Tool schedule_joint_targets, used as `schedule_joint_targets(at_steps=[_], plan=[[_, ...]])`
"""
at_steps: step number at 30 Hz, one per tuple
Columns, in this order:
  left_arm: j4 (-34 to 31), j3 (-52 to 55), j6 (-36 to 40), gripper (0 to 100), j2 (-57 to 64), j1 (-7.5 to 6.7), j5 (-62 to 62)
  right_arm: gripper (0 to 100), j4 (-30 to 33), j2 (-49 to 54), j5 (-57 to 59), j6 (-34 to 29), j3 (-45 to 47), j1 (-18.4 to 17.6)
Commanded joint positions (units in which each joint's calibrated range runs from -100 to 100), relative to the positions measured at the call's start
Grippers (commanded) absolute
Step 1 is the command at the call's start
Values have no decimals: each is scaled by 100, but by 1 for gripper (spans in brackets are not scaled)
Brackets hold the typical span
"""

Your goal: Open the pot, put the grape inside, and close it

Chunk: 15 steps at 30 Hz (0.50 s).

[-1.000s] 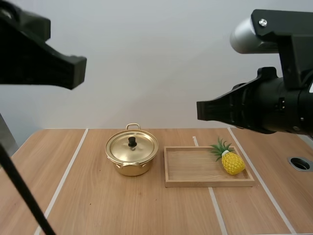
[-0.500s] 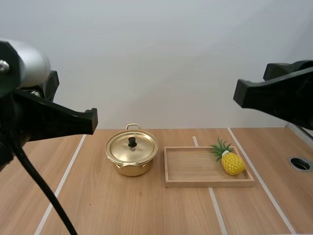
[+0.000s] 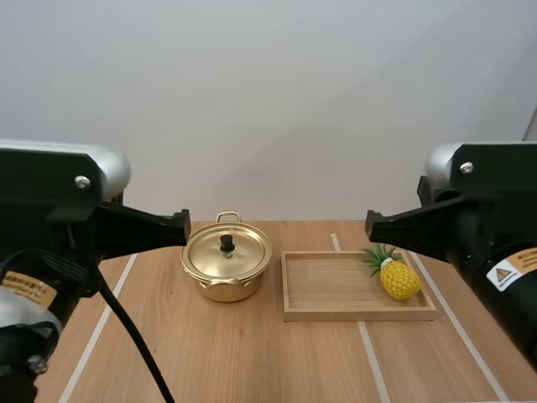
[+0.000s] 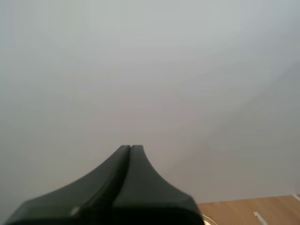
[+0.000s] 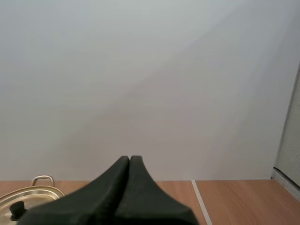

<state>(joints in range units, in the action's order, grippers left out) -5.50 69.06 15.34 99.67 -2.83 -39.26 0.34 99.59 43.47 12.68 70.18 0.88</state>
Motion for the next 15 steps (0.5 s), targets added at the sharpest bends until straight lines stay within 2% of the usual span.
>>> schedule_joint_targets(at_steps=[1, 6, 12, 15], plan=[[-250, 256, 55, 0, 33, 22, 200, 0, 85, 41, -341, -38, 360, -28], [-301, 584, 55, 0, 33, 22, 200, 0, 126, 41, -390, -38, 758, -206], [-290, 1276, 55, 0, 33, 22, 781, 0, 878, 41, -499, -38, 1275, -347], [-290, 1746, 127, 0, 33, 166, 1312, 0, 983, 41, -847, -38, 1718, -347]])
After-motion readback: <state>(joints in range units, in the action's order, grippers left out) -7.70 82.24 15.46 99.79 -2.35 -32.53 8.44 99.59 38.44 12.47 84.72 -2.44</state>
